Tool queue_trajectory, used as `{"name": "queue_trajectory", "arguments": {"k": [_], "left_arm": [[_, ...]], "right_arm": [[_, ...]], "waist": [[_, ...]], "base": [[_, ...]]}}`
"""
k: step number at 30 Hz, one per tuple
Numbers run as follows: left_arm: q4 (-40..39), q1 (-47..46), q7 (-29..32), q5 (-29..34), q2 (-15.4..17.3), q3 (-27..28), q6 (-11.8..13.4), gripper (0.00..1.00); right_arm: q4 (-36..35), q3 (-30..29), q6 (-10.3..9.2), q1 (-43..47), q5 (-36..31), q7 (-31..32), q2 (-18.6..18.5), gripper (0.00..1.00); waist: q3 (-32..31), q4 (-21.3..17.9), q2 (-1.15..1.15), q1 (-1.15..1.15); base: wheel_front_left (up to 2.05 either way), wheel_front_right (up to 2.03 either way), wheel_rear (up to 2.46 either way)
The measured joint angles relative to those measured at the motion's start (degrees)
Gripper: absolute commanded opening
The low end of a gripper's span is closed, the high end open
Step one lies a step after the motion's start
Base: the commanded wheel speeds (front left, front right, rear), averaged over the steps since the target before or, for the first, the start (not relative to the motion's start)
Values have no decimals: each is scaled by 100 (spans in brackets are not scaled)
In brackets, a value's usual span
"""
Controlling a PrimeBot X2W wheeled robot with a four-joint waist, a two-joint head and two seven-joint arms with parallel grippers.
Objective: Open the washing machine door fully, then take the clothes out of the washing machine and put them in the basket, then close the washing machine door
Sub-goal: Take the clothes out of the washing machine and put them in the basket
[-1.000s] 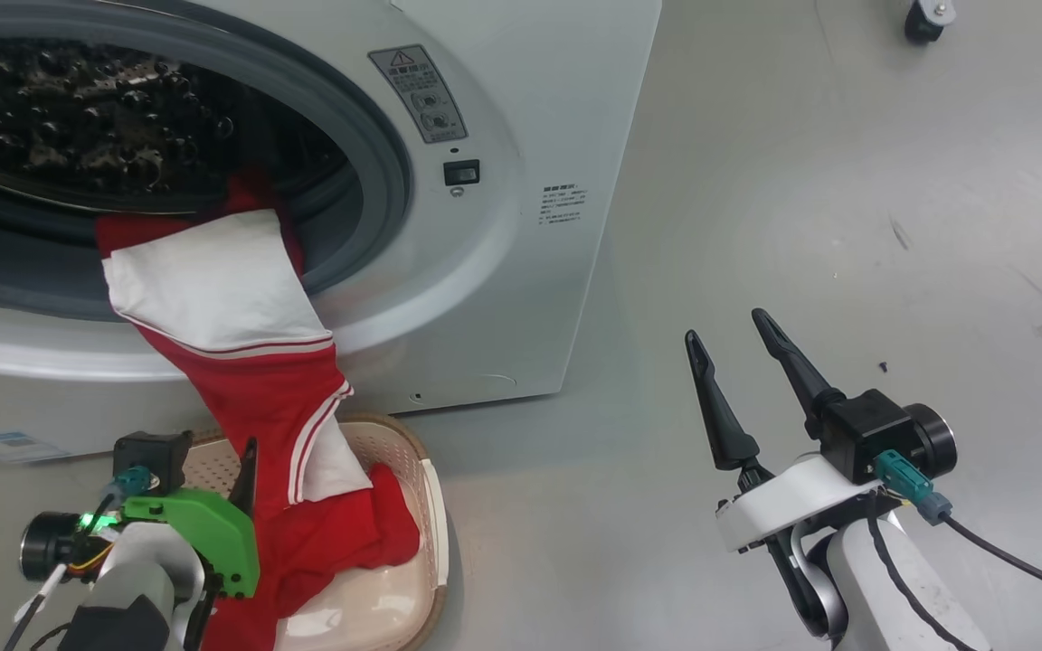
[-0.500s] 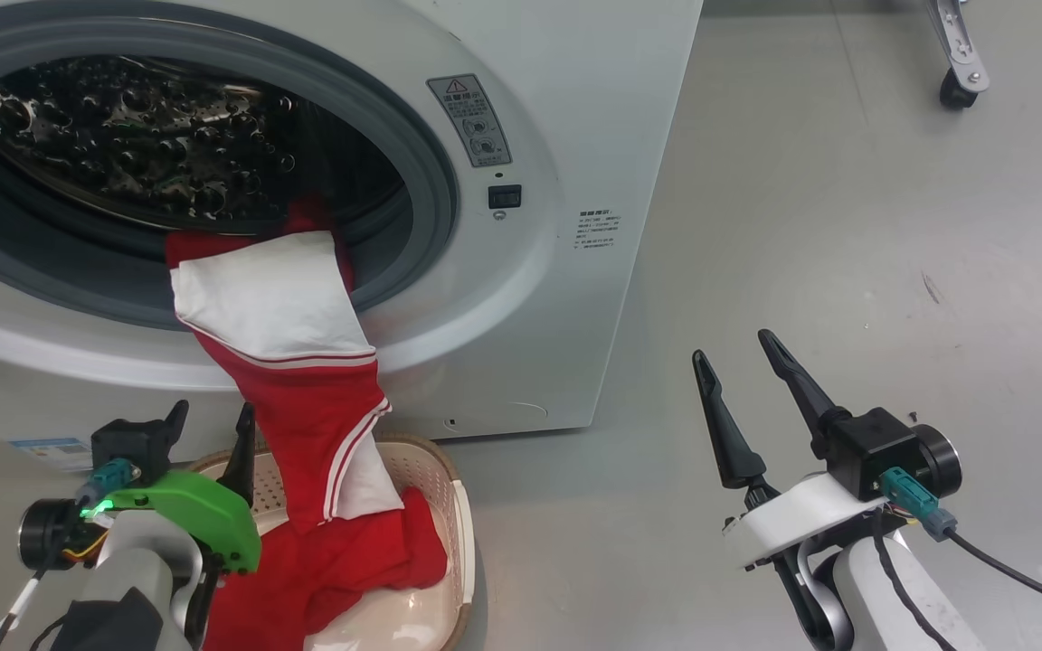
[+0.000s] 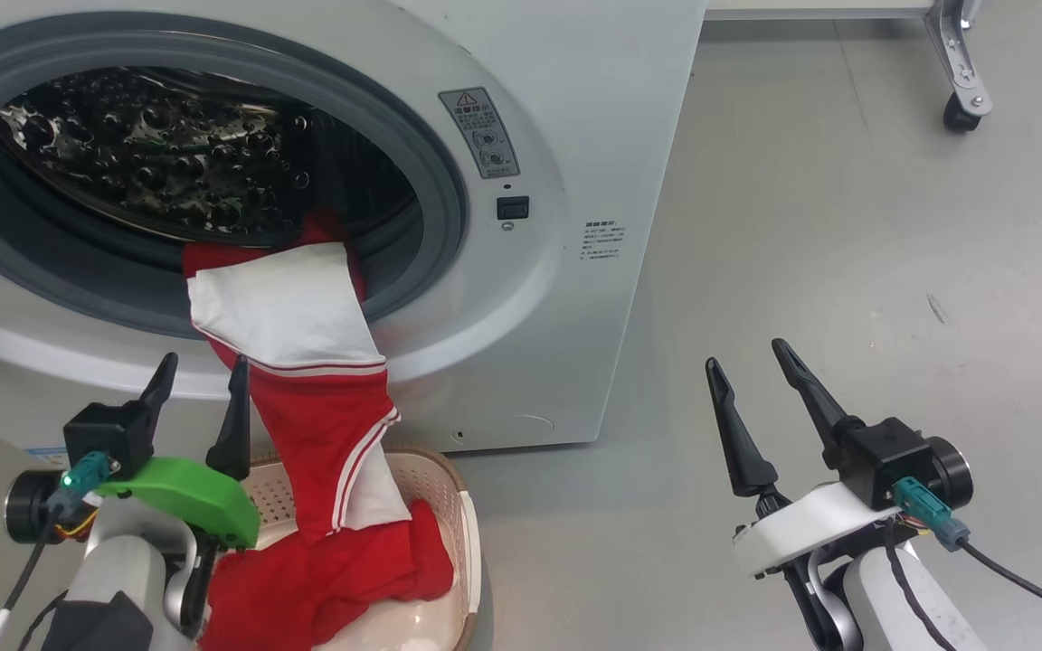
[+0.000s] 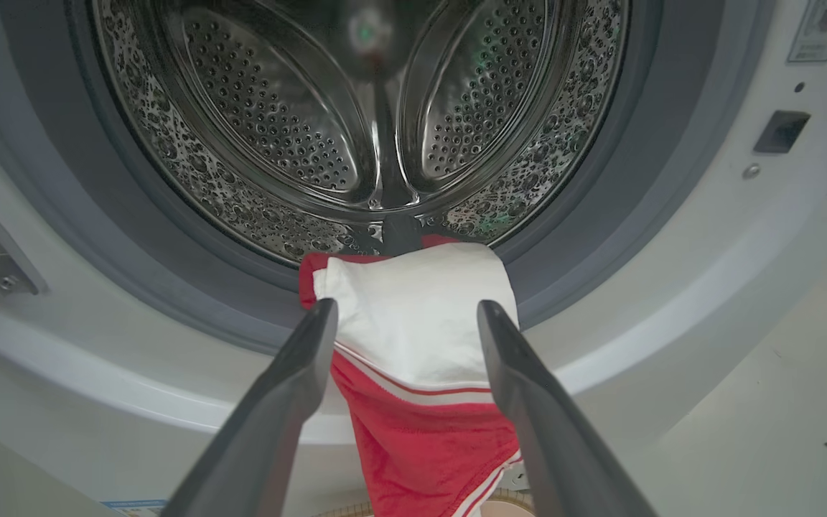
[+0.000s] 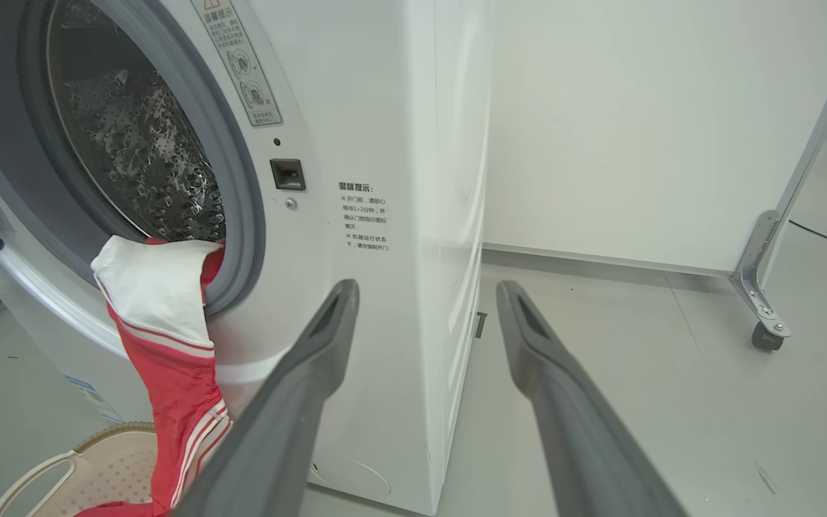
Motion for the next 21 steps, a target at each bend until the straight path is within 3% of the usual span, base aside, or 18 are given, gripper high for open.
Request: {"name": "queue_trajectory", "arguments": {"k": [21], "left_arm": [[-822,805,0,159,-26,-8,11,100]], "right_arm": [[-54,0,40,82,0,0,1,100]], "waist": [[-11,-40,0,0]], "base": [[0,0,0]]}}
